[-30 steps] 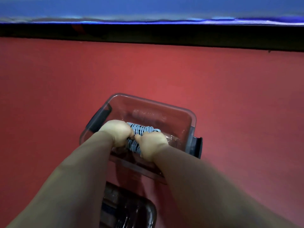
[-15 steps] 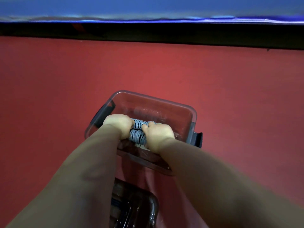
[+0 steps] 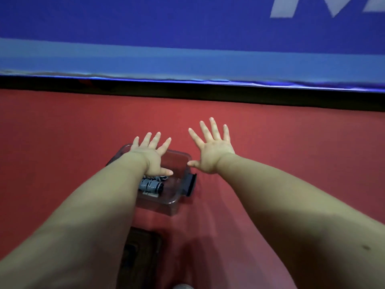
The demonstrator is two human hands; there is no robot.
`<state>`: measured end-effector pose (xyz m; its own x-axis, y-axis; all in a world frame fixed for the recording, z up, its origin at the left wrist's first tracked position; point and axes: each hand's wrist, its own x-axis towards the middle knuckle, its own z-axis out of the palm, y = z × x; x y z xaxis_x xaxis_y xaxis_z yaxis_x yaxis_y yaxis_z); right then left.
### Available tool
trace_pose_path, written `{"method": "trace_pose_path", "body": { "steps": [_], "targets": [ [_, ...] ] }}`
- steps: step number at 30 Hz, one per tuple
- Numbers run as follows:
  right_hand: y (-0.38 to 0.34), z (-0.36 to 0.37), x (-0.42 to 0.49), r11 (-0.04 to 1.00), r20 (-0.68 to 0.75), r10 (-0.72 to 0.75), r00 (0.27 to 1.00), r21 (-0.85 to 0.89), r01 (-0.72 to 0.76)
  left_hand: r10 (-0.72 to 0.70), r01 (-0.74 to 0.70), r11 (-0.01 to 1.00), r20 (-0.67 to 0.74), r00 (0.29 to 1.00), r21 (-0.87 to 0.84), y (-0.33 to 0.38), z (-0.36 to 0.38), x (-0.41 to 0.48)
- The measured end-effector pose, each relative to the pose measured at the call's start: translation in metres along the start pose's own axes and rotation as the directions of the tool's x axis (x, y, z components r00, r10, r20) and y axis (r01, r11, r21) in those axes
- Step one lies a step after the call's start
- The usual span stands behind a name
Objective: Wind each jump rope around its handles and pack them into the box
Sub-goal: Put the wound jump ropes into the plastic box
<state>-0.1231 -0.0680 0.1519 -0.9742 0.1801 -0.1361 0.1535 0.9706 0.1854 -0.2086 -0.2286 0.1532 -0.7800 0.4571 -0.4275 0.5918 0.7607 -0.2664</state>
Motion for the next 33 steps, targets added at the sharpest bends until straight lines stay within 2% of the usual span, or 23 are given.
{"method": "trace_pose_path", "body": {
  "steps": [4,7,11,16,18,21,24,26,28,29,30,31,33],
  "targets": [
    [0.060,0.000,-0.068,0.995,0.013,0.101,0.995,0.019,-0.101,0.124,-0.122,0.992,-0.062,0.990,0.040,0.063,-0.020,-0.030],
    [0.112,0.013,-0.124,0.981,0.047,0.191,0.980,0.016,-0.192,0.226,-0.221,0.971,-0.057,0.972,0.089,0.129,-0.023,-0.044],
    [0.183,0.040,-0.191,0.951,0.102,0.308,0.946,-0.026,-0.307,0.442,-0.424,0.885,-0.060,0.895,0.193,0.232,-0.018,-0.058],
    [0.252,0.087,-0.255,0.914,0.209,0.405,0.890,-0.049,-0.404,0.773,-0.728,0.606,-0.020,0.634,0.321,0.364,0.007,-0.079],
    [0.267,0.109,-0.273,0.905,0.256,0.418,0.872,-0.039,-0.423,0.862,-0.807,0.476,-0.005,0.507,0.350,0.406,0.024,-0.084],
    [0.280,0.145,-0.290,0.907,0.327,0.407,0.853,-0.031,-0.421,0.926,-0.878,0.311,0.092,0.366,0.363,0.453,0.056,-0.084],
    [0.285,0.178,-0.299,0.905,0.402,0.391,0.828,-0.003,-0.426,0.953,-0.903,0.169,0.169,0.253,0.395,0.481,0.085,-0.079],
    [0.284,0.198,-0.301,0.900,0.445,0.378,0.812,0.029,-0.435,0.986,-0.908,0.077,0.102,0.130,0.413,0.485,0.095,-0.076],
    [0.283,0.213,-0.302,0.895,0.480,0.366,0.798,0.054,-0.443,0.995,-0.895,0.045,0.062,0.081,0.444,0.484,0.102,-0.072],
    [0.282,0.219,-0.301,0.894,0.493,0.357,0.793,0.066,-0.443,0.993,-0.868,0.032,0.084,0.084,0.495,0.484,0.103,-0.069],
    [0.281,0.225,-0.300,0.893,0.504,0.347,0.791,0.080,-0.443,0.997,-0.816,0.001,0.065,0.047,0.578,0.485,0.104,-0.064],
    [0.280,0.229,-0.299,0.891,0.509,0.341,0.790,0.094,-0.445,1.000,-0.786,-0.026,0.024,-0.014,0.618,0.485,0.105,-0.060],
    [0.277,0.236,-0.295,0.892,0.506,0.321,0.801,0.122,-0.435,0.987,-0.776,-0.161,0.094,-0.131,0.610,0.489,0.112,-0.054]
  ]
}}
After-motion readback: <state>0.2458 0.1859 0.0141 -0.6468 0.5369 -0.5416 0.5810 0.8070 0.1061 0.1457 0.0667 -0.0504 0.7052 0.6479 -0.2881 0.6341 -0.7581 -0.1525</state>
